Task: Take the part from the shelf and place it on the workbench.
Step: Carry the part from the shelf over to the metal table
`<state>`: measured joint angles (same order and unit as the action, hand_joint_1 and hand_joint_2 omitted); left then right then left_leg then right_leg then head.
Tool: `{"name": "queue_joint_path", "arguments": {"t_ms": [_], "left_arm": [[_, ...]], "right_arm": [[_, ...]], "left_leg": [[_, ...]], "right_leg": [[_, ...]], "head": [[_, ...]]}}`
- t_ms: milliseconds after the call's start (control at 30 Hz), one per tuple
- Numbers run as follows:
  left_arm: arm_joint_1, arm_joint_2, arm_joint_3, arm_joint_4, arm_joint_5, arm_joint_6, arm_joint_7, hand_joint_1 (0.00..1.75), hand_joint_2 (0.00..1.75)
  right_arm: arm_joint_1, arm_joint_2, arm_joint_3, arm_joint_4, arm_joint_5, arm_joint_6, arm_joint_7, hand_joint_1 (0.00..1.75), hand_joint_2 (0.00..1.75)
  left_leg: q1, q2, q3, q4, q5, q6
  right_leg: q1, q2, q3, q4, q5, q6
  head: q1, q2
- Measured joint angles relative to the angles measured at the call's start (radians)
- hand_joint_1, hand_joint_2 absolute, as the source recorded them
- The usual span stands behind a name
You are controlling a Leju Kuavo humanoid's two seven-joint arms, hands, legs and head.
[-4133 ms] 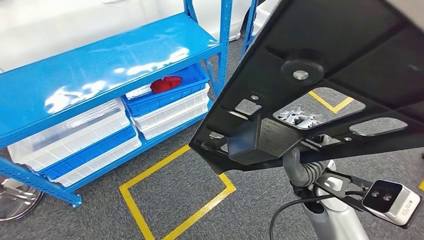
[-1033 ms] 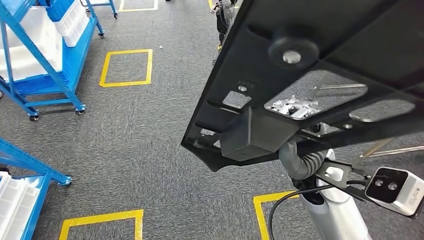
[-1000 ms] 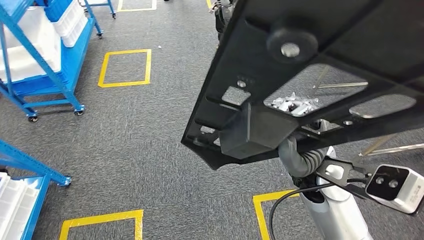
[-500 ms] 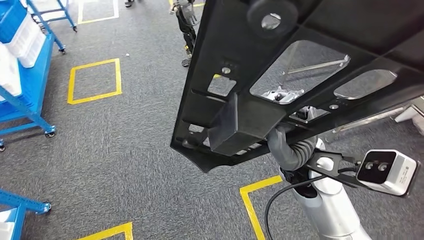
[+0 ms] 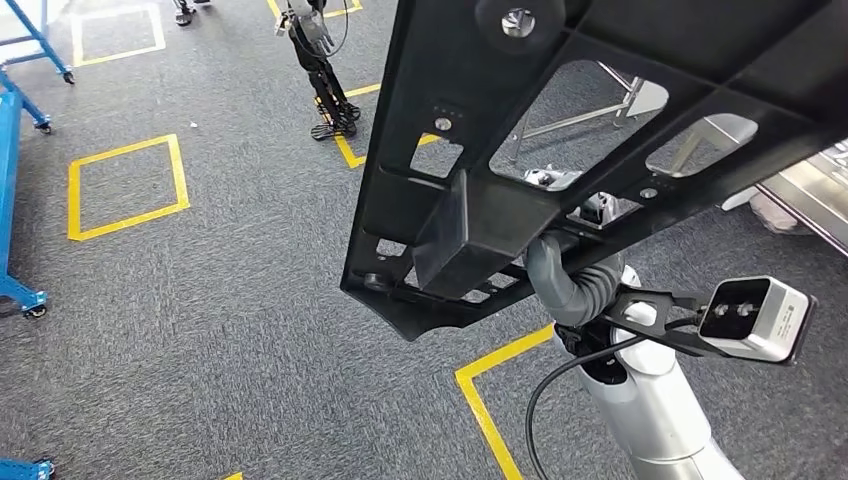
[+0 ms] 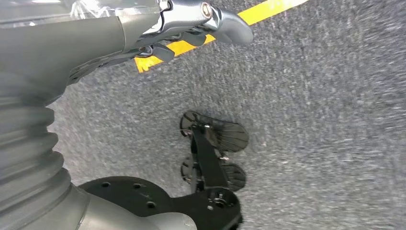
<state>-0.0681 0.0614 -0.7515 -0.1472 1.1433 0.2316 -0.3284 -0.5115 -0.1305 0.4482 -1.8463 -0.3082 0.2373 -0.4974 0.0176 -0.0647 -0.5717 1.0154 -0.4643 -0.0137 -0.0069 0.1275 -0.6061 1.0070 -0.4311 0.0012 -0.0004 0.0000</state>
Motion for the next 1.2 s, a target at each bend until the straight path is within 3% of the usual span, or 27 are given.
{"name": "queue_joint_path", "arguments": {"t_ms": [33, 100, 133, 167, 233, 300, 333, 400, 433, 467, 533, 600, 633, 667, 700, 767, 833, 900, 967, 1033, 1100, 1133, 1167, 1200], "left_arm": [[-0.001, 0.000, -0.001, 0.000, 0.000, 0.000, 0.001, 0.00, 1.75], [0.001, 0.000, -0.005, 0.000, -0.001, 0.000, 0.000, 0.00, 1.75], [0.002, 0.000, -0.007, 0.000, -0.001, 0.000, 0.000, 0.00, 1.75], [0.003, 0.000, -0.009, 0.000, -0.001, -0.001, -0.002, 0.00, 1.75], [0.001, -0.001, -0.014, 0.000, -0.001, -0.003, -0.003, 0.00, 1.75], [0.000, -0.002, -0.019, 0.000, -0.002, -0.006, -0.005, 0.00, 1.75], [-0.001, -0.003, -0.020, 0.000, -0.002, -0.007, -0.006, 0.00, 1.75], [-0.004, -0.004, -0.022, 0.000, -0.002, -0.008, -0.006, 0.00, 1.75], [-0.006, -0.004, -0.022, 0.000, -0.002, -0.008, -0.007, 0.00, 1.75], [-0.006, -0.005, -0.023, 0.000, -0.002, -0.008, -0.007, 0.00, 1.75], [-0.004, -0.006, -0.023, 0.000, -0.002, -0.008, -0.007, 0.00, 1.75], [-0.001, -0.006, -0.024, 0.000, -0.002, -0.006, -0.005, 0.00, 1.75], [0.000, -0.006, -0.024, 0.000, -0.002, -0.004, -0.004, 0.00, 1.75], [0.001, -0.006, -0.024, 0.000, -0.002, -0.002, -0.002, 0.00, 1.75], [0.001, -0.006, -0.024, 0.000, -0.002, 0.001, 0.000, 0.00, 1.75], [0.002, -0.005, -0.025, 0.000, -0.002, 0.004, 0.003, 0.00, 1.75], [0.004, -0.005, -0.028, 0.000, -0.002, 0.005, 0.006, 0.00, 1.75], [0.002, -0.006, -0.030, 0.000, -0.002, 0.005, 0.006, 0.00, 1.75], [0.001, -0.008, -0.031, 0.000, 0.002, 0.006, 0.003, 0.00, 1.75], [0.002, -0.008, -0.032, 0.000, 0.006, 0.007, -0.002, 0.00, 1.75], [0.005, -0.008, -0.032, 0.000, 0.009, 0.008, -0.005, 0.00, 1.75], [0.005, -0.008, -0.032, 0.000, 0.009, 0.008, -0.007, 0.00, 1.75], [0.005, -0.008, -0.032, 0.000, 0.010, 0.008, -0.008, 0.00, 1.75], [0.003, -0.008, -0.033, 0.000, 0.010, 0.008, -0.009, 0.00, 1.75]], "right_arm": [[-0.001, 0.000, -0.003, 0.004, 0.000, 0.001, 0.000, 1.75, 1.75], [-0.002, 0.000, -0.015, 0.024, 0.000, -0.001, 0.005, 1.75, 1.75], [-0.003, 0.000, -0.022, 0.035, 0.000, -0.002, 0.009, 1.75, 1.75], [-0.002, 0.000, -0.026, 0.044, -0.001, -0.005, 0.012, 1.75, 1.75], [-0.004, 0.001, -0.029, 0.049, -0.002, -0.006, 0.014, 1.75, 1.75], [-0.009, 0.003, -0.031, 0.052, -0.004, -0.006, 0.017, 1.75, 1.75], [-0.010, 0.004, -0.031, 0.053, -0.004, -0.005, 0.019, 1.75, 1.75], [-0.011, 0.005, -0.033, 0.054, -0.005, -0.004, 0.022, 1.75, 1.75], [-0.013, 0.005, -0.034, 0.055, -0.005, -0.004, 0.024, 1.75, 1.75], [-0.015, 0.007, -0.035, 0.056, -0.005, -0.004, 0.026, 1.75, 1.75], [-0.018, 0.012, -0.036, 0.058, -0.006, -0.003, 0.028, 1.75, 1.75], [-0.018, 0.015, -0.035, 0.062, -0.007, -0.002, 0.030, 1.75, 1.75], [-0.018, 0.015, -0.035, 0.065, -0.008, -0.002, 0.031, 1.75, 1.75], [-0.018, 0.016, -0.035, 0.066, -0.008, -0.002, 0.031, 1.75, 1.75], [-0.018, 0.016, -0.035, 0.067, -0.009, -0.002, 0.031, 1.75, 1.75], [-0.019, 0.017, -0.035, 0.068, -0.010, -0.003, 0.032, 1.75, 1.75], [-0.019, 0.019, -0.035, 0.070, -0.011, -0.004, 0.033, 1.75, 1.75], [-0.019, 0.021, -0.036, 0.072, -0.011, -0.004, 0.034, 1.75, 1.75], [-0.020, 0.021, -0.036, 0.074, -0.010, -0.004, 0.032, 1.75, 1.75], [-0.021, 0.023, -0.036, 0.076, -0.008, -0.004, 0.028, 1.75, 1.75], [-0.019, 0.027, -0.032, 0.081, 0.000, -0.006, 0.027, 1.75, 1.75], [-0.017, 0.029, -0.030, 0.084, 0.006, -0.008, 0.026, 1.75, 1.75], [-0.016, 0.032, -0.027, 0.086, 0.011, -0.010, 0.025, 1.75, 1.75], [-0.016, 0.035, -0.024, 0.088, 0.015, -0.014, 0.024, 1.75, 1.75]], "left_leg": [[0.000, 0.012, 0.002, -0.005, 0.003, 0.007], [-0.005, 0.065, 0.004, -0.015, 0.008, 0.026], [-0.007, 0.096, 0.006, -0.020, 0.009, 0.034], [-0.010, 0.118, 0.007, -0.020, 0.007, 0.035], [-0.012, 0.138, 0.011, -0.019, 0.003, 0.030], [-0.017, 0.155, 0.015, -0.018, -0.002, 0.021], [-0.018, 0.164, 0.017, -0.019, -0.003, 0.016], [-0.017, 0.176, 0.022, -0.018, -0.009, 0.006], [-0.015, 0.160, 0.019, -0.008, -0.018, 0.000], [-0.013, 0.136, 0.006, 0.024, -0.039, -0.005], [-0.008, 0.083, -0.051, 0.150, -0.103, -0.013], [-0.006, 0.072, -0.112, 0.271, -0.141, -0.019], [-0.005, 0.071, -0.122, 0.283, -0.132, -0.020], [-0.003, 0.068, -0.111, 0.252, -0.103, -0.021], [0.000, 0.058, -0.084, 0.187, -0.062, -0.022], [0.010, 0.004, -0.027, 0.056, -0.007, -0.022], [0.012, -0.029, -0.008, 0.008, -0.001, -0.015], [0.009, -0.009, -0.008, 0.003, 0.002, -0.001], [0.010, 0.018, -0.004, -0.005, 0.006, 0.015], [0.006, 0.047, -0.002, -0.010, 0.007, 0.026], [0.000, 0.076, -0.002, -0.010, 0.005, 0.030], [-0.001, 0.090, -0.002, -0.010, 0.004, 0.031], [-0.003, 0.102, 0.000, -0.010, 0.003, 0.031], [-0.004, 0.114, 0.002, -0.010, 0.001, 0.030]], "right_leg": [[0.001, -0.017, -0.008, 0.015, -0.011, 0.005], [-0.002, -0.077, -0.087, 0.173, -0.077, 0.020], [-0.003, -0.110, -0.114, 0.229, -0.097, 0.028], [-0.006, -0.128, -0.119, 0.246, -0.096, 0.030], [0.000, -0.166, -0.036, 0.092, -0.034, 0.022], [0.009, -0.195, 0.011, 0.001, -0.010, 0.010], [0.013, -0.195, 0.013, -0.008, -0.012, 0.005], [0.010, -0.170, 0.013, -0.013, -0.007, -0.004], [0.007, -0.159, 0.015, -0.018, -0.004, -0.009], [0.003, -0.148, 0.018, -0.022, -0.001, -0.014], [0.001, -0.126, 0.020, -0.025, 0.001, -0.021], [0.001, -0.100, 0.020, -0.023, 0.001, -0.022], [0.001, -0.085, 0.020, -0.021, 0.000, -0.021], [0.000, -0.071, 0.021, -0.018, -0.001, -0.019], [-0.002, -0.057, 0.021, -0.014, -0.004, -0.016], [-0.004, -0.031, 0.016, -0.002, -0.009, -0.005], [-0.006, -0.008, 0.004, 0.004, -0.008, 0.008], [-0.009, 0.009, -0.003, 0.003, -0.003, 0.022], [-0.006, -0.033, -0.021, 0.034, -0.023, 0.030], [-0.004, -0.097, -0.075, 0.147, -0.082, 0.033], [-0.006, -0.117, -0.138, 0.275, -0.130, 0.036], [-0.007, -0.120, -0.148, 0.297, -0.129, 0.035], [-0.006, -0.123, -0.137, 0.277, -0.110, 0.034], [-0.006, -0.131, -0.104, 0.216, -0.077, 0.031]], "head": [[0.003, 0.000], [0.009, 0.000], [0.012, 0.000], [0.012, 0.000], [0.013, 0.000], [0.012, 0.000], [0.011, 0.000], [0.011, 0.000], [0.011, 0.000], [0.010, 0.000], [0.007, 0.000], [0.004, 0.000], [0.004, 0.000], [0.004, 0.000], [0.004, 0.000], [0.004, 0.000], [0.004, 0.000], [0.004, 0.000], [0.009, 0.000], [0.016, 0.000], [0.017, 0.000], [0.017, 0.000], [0.017, 0.000], [0.017, 0.000]]}}
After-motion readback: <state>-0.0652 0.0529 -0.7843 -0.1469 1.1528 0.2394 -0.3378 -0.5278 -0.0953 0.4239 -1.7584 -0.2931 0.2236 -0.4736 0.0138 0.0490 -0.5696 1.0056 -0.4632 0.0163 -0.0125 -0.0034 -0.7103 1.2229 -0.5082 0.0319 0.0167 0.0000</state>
